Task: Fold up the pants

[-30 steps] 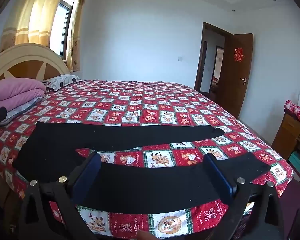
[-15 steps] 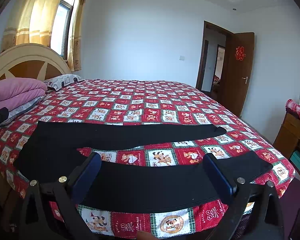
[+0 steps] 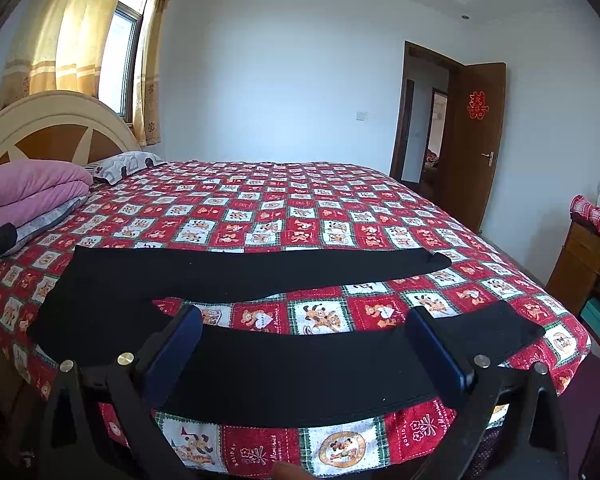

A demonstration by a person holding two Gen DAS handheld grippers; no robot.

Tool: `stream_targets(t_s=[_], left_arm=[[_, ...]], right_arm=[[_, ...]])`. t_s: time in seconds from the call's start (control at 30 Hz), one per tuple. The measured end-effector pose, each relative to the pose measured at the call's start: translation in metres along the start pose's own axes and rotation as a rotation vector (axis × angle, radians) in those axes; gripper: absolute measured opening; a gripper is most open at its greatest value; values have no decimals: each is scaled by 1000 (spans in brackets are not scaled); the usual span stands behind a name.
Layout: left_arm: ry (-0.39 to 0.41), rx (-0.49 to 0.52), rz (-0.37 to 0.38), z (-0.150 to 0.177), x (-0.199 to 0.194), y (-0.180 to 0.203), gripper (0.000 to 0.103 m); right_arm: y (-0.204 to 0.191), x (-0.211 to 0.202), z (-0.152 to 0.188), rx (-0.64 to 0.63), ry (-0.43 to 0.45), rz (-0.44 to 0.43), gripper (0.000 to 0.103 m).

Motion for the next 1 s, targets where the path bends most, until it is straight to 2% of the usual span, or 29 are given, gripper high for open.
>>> stream_targets(t_s=[0.8, 1.0], left_arm=[[-6, 1, -1, 4, 1, 1, 103], [-17, 2, -3, 16, 3, 3, 103]], right_arm=[[1, 0, 1, 0, -3, -2, 102], [1, 0, 1, 0, -4, -3, 102]])
Point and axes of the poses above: each gripper's, at about its wrist camera, not at the fingertips, and x roughly the way its jaws point, y to its right, z to its underside, the point moved 5 cm from there along x, roughly the way its jaws point, and after that the axes turned 9 degrees about z, right-handed, at the moved point
